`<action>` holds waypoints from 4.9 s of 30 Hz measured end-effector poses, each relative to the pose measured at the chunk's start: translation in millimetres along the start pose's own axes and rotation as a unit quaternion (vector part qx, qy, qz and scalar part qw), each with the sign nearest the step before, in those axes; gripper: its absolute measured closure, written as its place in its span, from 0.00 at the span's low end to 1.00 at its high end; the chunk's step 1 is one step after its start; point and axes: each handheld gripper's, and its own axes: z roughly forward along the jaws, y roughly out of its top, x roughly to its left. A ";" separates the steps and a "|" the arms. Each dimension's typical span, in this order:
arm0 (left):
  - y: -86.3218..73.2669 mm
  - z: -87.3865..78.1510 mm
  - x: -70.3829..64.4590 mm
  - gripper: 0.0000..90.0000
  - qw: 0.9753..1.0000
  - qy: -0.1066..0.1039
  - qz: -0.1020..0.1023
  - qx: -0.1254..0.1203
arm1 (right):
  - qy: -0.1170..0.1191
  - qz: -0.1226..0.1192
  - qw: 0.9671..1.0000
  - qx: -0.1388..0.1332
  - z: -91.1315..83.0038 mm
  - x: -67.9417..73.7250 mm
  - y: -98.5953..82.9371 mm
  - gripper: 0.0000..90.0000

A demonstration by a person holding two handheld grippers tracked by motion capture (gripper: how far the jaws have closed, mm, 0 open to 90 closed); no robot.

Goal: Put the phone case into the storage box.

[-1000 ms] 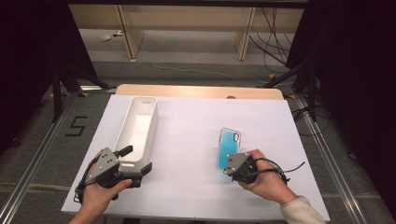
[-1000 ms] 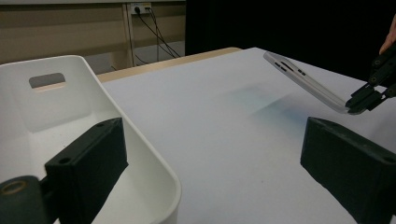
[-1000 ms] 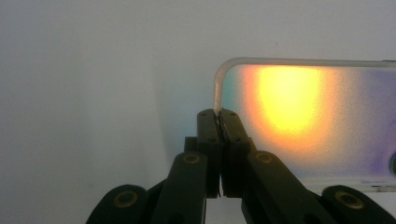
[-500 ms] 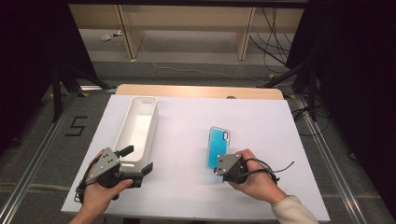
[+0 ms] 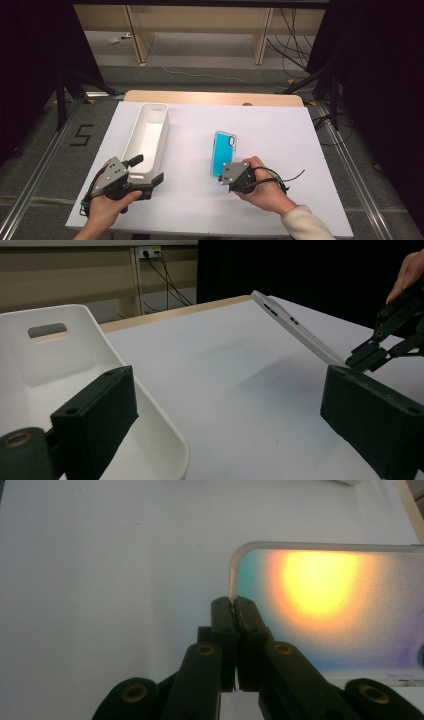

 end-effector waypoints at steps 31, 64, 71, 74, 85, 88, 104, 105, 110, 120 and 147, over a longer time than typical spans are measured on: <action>32.0 27.1 -5.1 0.13 1.000 0.004 0.011 0.003 | 0.008 -0.018 1.000 -0.016 15.7 0.1 22.8 0.99; 70.1 108.0 -20.4 0.23 0.994 -0.019 0.010 0.109 | 0.004 -0.021 0.999 -0.024 19.9 4.9 32.1 0.99; 69.4 119.3 -21.5 0.28 0.992 -0.015 -0.006 0.129 | 0.009 -0.024 0.999 -0.024 20.9 4.5 32.2 0.99; 68.5 120.9 -19.4 0.32 0.992 -0.011 -0.008 0.127 | 0.005 -0.012 1.000 -0.015 20.3 7.2 33.4 0.99; 63.5 125.5 -16.4 0.42 0.989 -0.006 -0.035 0.140 | 0.002 -0.037 0.999 -0.020 24.2 9.4 38.1 0.99; 62.1 128.2 -15.1 0.45 0.988 -0.006 -0.043 0.146 | 0.007 -0.039 0.999 -0.018 24.2 11.2 39.7 0.99; 61.1 134.5 -11.4 0.70 0.983 -0.006 -0.086 0.161 | -0.006 -0.067 0.998 -0.010 25.6 19.2 45.7 0.99; 61.4 134.2 -11.3 0.72 0.983 -0.005 -0.092 0.160 | -0.007 -0.062 0.998 -0.012 26.2 20.2 45.8 0.99; 62.8 131.6 -11.8 0.79 0.983 -0.011 -0.097 0.153 | 0.000 -0.071 0.997 -0.006 27.5 20.9 45.9 0.99; 70.2 125.2 -21.2 0.87 0.984 -0.039 -0.117 0.132 | -0.008 -0.067 0.998 -0.003 29.9 21.2 44.9 0.99; 80.9 110.9 -24.5 0.92 0.991 -0.053 -0.094 0.077 | -0.021 0.039 0.997 -0.068 17.0 4.9 37.7 0.67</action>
